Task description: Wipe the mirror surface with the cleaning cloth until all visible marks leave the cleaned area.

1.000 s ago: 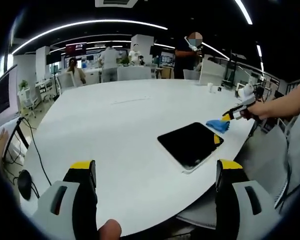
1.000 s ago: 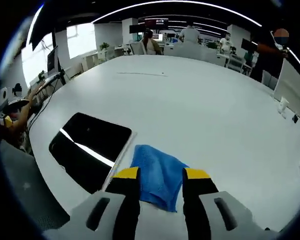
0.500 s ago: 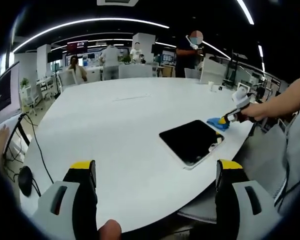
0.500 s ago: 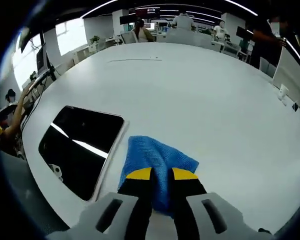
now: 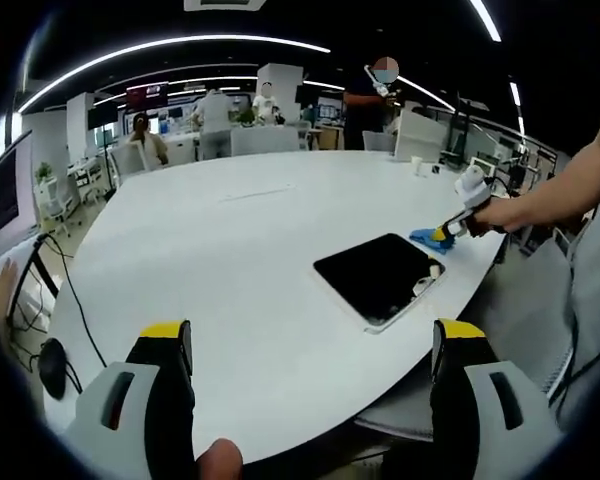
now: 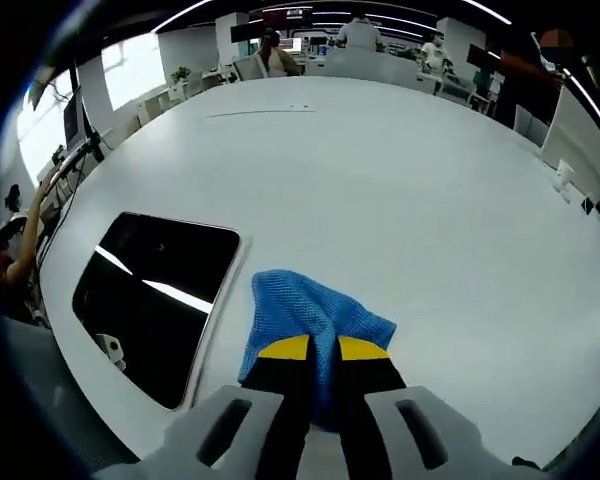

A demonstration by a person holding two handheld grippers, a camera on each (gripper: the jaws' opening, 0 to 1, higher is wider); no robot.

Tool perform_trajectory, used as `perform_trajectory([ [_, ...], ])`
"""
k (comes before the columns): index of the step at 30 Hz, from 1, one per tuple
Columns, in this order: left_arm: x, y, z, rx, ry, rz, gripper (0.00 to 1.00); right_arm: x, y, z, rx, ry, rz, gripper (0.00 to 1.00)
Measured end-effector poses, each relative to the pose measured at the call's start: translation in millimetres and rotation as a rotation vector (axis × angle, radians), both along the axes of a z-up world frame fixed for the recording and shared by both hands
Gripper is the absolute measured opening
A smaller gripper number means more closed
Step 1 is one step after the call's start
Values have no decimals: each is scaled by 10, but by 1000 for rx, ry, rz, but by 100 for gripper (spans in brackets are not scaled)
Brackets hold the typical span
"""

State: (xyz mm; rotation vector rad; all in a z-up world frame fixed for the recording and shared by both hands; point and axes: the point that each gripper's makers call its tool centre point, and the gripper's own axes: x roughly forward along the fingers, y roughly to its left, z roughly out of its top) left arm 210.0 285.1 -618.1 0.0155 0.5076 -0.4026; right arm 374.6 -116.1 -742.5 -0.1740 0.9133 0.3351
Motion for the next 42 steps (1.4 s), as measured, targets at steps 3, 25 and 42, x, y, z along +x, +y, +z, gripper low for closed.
perform_trajectory([
  [3, 10, -11, 13, 7, -6, -7, 99, -8, 47, 66, 46, 29, -18, 2],
  [25, 18, -129, -62, -8, 4, -30, 99, 321, 911, 233, 221, 116, -81, 2],
  [42, 80, -86, -79, -2, 3, -15, 99, 259, 998, 86, 124, 146, -54, 2],
])
